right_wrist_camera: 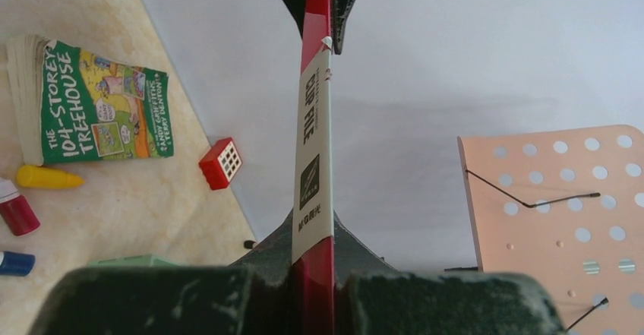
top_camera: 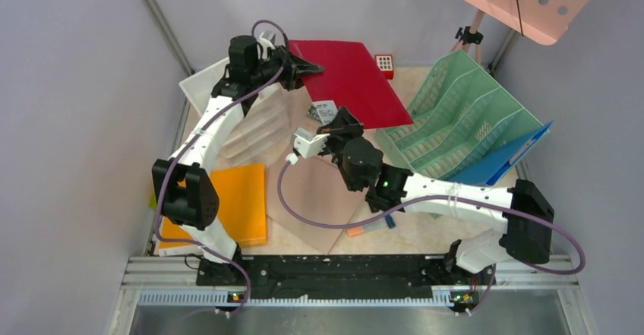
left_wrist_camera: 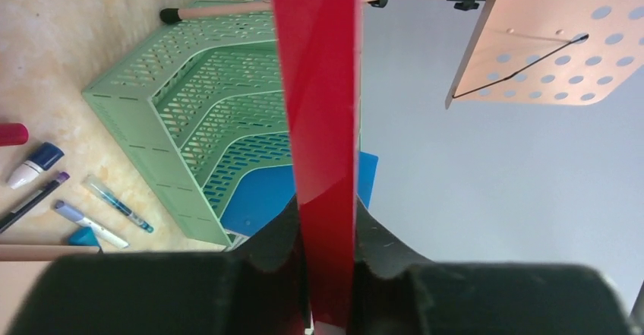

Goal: Organize the desk
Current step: Place the folder in the storage box.

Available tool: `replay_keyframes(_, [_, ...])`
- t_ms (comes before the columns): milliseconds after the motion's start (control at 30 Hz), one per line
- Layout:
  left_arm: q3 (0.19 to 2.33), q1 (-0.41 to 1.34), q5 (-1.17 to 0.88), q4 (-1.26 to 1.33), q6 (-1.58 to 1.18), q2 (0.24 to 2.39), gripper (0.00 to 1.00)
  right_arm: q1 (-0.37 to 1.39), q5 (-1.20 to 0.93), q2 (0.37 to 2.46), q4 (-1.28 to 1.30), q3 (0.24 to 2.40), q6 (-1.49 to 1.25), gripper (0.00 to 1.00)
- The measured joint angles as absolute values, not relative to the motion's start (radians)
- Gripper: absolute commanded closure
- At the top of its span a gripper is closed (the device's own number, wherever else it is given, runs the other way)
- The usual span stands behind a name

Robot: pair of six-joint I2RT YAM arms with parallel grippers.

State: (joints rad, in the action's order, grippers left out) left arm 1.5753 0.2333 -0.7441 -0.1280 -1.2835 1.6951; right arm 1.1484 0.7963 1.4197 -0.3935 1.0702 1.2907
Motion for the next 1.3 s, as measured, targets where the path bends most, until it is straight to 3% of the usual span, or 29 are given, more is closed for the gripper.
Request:
replay_keyframes(67, [1.575,0.229,-0.745,-0.131,-1.304,1.694,1.0,1.149,0.791,1.42,-0.382,1.07,1.291,0.96])
replay_keyframes(167, [1.575,0.224,-0.749,-0.138,-1.3,1.693,1.0,1.149,0.786,1.419,-0.374,1.07,1.275,0.65])
replay_keyframes(267, [1.577,0.205,-0.752,-0.14,-1.267,1.693,1.0,1.148,0.77,1.414,-0.322,1.07,1.219,0.22])
replay_keyframes(333, [1.587,0.182,-0.752,-0.143,-1.245,1.693,1.0,1.148,0.745,1.4,-0.254,1.07,1.159,0.14])
replay_keyframes(767, [1.833,0.094,-0.786,-0.098,-1.098,1.693,1.0,1.101,0.426,1.267,0.206,1.108,0.789,0.1])
replay_keyframes(1100, [1.897,0.13,-0.82,-0.11,-0.848,1.686,1.0,0.76,0.195,1.113,0.42,1.431,0.578,0.11])
replay_keyframes(1300, [1.865,0.254,-0.802,-0.183,-0.626,1.625,1.0,0.545,0.098,1.039,0.459,1.534,0.463,0.11])
